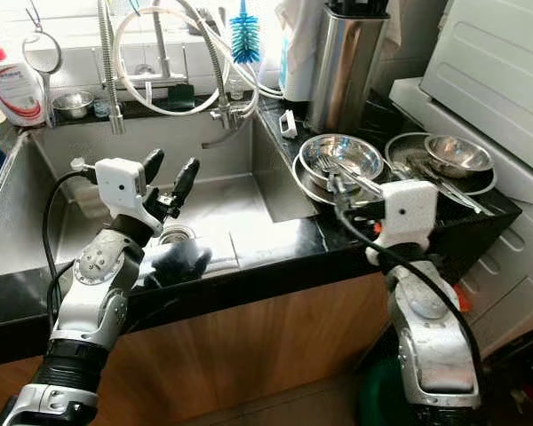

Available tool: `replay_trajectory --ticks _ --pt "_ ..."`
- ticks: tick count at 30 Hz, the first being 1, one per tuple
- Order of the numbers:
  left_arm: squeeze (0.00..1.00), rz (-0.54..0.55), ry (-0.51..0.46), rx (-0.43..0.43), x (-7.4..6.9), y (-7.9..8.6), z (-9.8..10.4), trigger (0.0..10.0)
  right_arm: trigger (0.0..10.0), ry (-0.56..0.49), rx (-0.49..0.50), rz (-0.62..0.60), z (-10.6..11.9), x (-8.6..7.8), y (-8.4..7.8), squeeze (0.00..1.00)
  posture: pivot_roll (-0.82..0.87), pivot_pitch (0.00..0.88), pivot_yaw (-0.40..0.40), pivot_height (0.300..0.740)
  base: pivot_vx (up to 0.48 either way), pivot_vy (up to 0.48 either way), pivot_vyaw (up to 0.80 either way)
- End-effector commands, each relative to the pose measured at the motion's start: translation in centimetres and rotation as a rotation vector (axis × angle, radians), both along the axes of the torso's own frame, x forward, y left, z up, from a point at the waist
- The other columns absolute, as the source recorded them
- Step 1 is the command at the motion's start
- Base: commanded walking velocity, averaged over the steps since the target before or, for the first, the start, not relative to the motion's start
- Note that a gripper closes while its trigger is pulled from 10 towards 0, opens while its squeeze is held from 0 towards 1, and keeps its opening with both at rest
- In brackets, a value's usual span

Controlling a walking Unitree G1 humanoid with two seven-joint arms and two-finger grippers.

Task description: Kitchen organization

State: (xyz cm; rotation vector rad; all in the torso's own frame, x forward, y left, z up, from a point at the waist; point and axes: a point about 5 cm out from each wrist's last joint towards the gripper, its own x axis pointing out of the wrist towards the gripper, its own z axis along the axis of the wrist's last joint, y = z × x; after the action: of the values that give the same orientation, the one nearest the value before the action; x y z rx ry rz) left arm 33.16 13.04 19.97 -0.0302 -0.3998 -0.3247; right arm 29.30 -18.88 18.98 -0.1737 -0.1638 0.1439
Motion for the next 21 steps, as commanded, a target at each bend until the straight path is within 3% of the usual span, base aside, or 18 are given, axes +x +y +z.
replay_trajectory --ticks 1,11,21 --pt "0.00 0.000 -0.006 0.004 0.1 0.0 0.2 10.0 10.0 0.030 -0.054 0.002 -0.2 0.6 -0.3 0.00 0.00 0.000 -0.036 0.740 0.000 0.000 0.00" --pt "0.00 -0.009 -0.001 -0.001 0.1 -0.3 0.1 10.0 10.0 0.076 -0.174 0.058 -0.4 3.0 -1.5 0.00 0.00 0.000 -0.035 0.740 0.000 0.000 0.00" --pt "0.00 0.011 -0.025 -0.007 0.2 0.1 0.8 10.0 10.0 -0.020 -0.185 0.157 1.5 3.8 -0.6 0.00 0.01 0.000 -0.038 0.740 0.000 0.000 0.00"
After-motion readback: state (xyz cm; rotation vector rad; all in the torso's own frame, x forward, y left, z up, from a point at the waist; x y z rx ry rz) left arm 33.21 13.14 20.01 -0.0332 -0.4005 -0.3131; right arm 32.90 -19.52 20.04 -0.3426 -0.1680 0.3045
